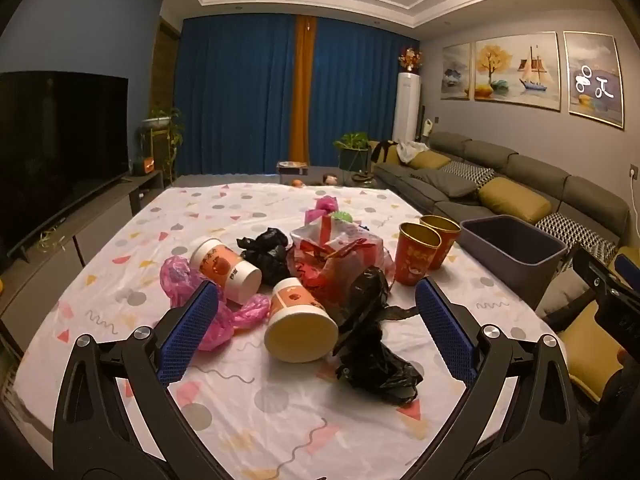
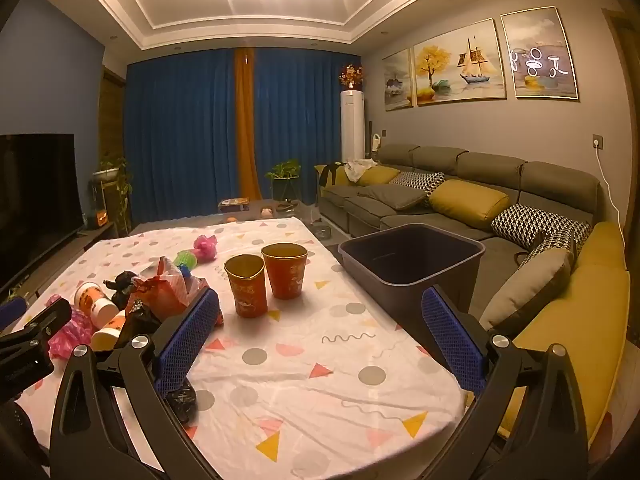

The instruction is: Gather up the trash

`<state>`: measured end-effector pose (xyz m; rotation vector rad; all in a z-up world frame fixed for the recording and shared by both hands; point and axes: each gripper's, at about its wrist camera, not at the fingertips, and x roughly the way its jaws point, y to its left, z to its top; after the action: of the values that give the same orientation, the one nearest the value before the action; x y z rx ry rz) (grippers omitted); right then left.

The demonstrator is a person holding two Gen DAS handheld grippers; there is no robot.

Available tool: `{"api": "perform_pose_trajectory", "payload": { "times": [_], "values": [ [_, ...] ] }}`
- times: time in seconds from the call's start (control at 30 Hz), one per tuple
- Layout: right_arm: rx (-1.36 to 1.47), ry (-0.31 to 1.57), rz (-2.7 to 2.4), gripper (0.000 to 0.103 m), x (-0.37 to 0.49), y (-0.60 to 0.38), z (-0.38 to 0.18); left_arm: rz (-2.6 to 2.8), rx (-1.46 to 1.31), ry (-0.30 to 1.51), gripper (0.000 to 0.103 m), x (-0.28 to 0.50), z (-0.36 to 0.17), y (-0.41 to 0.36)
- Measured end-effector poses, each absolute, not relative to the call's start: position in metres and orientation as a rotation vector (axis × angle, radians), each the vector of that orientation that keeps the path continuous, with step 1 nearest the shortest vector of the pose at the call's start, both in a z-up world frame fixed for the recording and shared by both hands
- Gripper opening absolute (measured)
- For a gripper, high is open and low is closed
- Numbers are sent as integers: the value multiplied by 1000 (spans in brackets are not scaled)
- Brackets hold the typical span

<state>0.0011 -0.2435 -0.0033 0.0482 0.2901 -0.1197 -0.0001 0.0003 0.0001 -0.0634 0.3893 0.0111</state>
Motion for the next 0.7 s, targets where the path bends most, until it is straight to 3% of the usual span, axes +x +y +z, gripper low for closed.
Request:
{"api": "perform_pose_trajectory", "payload": {
  "times": [0.7],
  "values": [
    [51,283,-122,98,0,-244,-3,9,-88,384,97,-1,-1,3]
  ]
}}
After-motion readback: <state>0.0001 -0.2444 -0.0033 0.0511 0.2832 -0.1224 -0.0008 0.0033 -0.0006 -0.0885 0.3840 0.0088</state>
